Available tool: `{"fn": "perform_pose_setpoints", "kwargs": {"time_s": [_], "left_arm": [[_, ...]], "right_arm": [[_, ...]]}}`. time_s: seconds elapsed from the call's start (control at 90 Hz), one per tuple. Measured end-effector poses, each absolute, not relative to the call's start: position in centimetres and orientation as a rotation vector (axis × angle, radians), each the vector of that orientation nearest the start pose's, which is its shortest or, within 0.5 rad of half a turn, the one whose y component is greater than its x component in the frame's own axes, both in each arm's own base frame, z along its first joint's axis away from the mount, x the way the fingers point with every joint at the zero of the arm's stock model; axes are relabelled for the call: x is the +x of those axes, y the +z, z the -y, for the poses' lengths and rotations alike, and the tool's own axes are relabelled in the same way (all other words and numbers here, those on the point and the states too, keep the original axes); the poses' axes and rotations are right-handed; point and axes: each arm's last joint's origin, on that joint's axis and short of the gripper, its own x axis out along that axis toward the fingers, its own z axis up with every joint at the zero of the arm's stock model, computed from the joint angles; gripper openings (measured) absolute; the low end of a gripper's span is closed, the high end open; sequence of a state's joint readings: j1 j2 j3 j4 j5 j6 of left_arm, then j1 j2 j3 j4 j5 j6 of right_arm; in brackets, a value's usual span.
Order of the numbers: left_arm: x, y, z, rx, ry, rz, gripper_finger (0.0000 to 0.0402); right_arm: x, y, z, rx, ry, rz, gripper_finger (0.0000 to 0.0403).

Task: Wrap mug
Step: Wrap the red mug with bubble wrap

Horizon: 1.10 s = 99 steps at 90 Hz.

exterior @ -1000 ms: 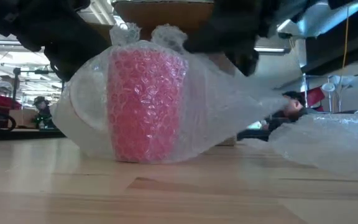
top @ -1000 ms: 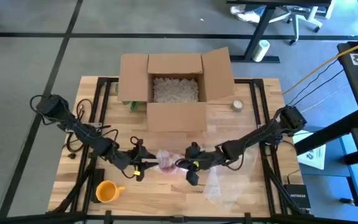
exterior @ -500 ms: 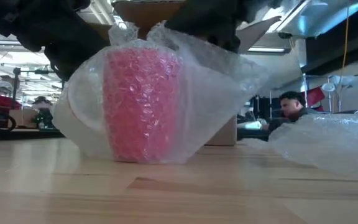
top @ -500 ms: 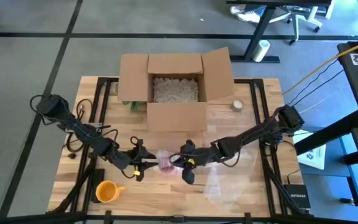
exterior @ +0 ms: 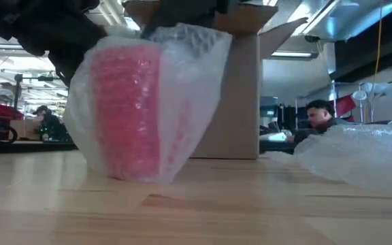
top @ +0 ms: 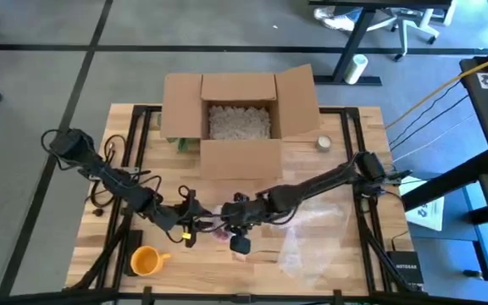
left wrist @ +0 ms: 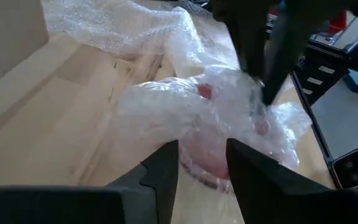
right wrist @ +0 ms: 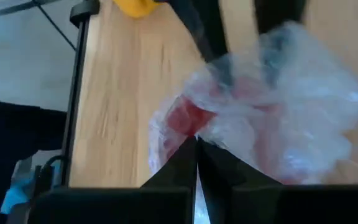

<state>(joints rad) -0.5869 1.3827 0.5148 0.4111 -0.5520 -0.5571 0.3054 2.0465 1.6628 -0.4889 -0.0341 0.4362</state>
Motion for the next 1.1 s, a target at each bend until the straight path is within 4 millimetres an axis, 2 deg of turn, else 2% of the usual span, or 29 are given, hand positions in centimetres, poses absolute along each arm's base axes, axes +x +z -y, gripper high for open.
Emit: {"fn": "perform_pose_setpoints", "kwargs": {"time_s": [0.189, 0.389, 0.778, 0.989, 1.1], "left_arm": [[22.3, 17.5, 13.0, -0.299, 0.065, -0.374, 0.0117], [22.0, 17.6, 13.7, -0.317, 0.026, -0.373, 0.0117], [19.2, 17.2, 17.0, -0.376, -0.038, -0.416, 0.0117], [18.4, 16.5, 17.3, -0.417, -0.005, -0.471, 0.0117], [18.7, 16.1, 17.0, -0.406, 0.027, -0.478, 0.0117]], "right_arm": [[44.8, 22.5, -13.4, 0.307, 0.133, -0.992, 0.0], [46.1, 20.9, -12.9, 0.332, 0.138, -1.093, 0.0], [46.1, 20.8, -12.4, 0.344, 0.125, -1.111, 0.0], [46.1, 20.7, -12.4, 0.37, 0.12, -1.119, 0.0], [46.0, 20.7, -12.4, 0.387, 0.115, -1.122, 0.0]]}}
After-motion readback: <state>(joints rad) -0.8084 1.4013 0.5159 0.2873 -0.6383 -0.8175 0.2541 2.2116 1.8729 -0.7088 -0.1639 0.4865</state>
